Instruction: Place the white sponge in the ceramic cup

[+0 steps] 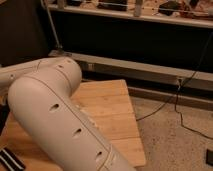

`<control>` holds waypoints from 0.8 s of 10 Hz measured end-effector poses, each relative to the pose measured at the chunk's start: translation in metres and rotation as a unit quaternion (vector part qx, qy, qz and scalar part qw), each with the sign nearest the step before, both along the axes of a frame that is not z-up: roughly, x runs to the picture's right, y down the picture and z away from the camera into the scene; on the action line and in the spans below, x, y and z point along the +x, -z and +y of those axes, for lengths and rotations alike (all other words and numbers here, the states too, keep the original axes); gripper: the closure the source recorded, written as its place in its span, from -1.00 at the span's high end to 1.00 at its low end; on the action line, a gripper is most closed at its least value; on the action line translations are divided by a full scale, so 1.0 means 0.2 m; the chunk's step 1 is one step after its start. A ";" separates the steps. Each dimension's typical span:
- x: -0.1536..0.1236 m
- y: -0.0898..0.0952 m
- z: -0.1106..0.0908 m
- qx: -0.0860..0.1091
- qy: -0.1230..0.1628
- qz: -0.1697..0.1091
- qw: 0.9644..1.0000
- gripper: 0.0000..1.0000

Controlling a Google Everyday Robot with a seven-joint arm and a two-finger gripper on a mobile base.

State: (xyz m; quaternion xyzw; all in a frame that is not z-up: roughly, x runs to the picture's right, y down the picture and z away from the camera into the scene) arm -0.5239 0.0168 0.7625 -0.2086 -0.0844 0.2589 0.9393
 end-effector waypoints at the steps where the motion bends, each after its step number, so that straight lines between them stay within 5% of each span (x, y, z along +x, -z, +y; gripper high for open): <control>1: -0.02 0.00 0.00 -0.003 -0.007 -0.008 1.000 -0.54; 8: -0.11 -0.02 0.01 -0.018 -0.036 -0.056 0.998 -0.54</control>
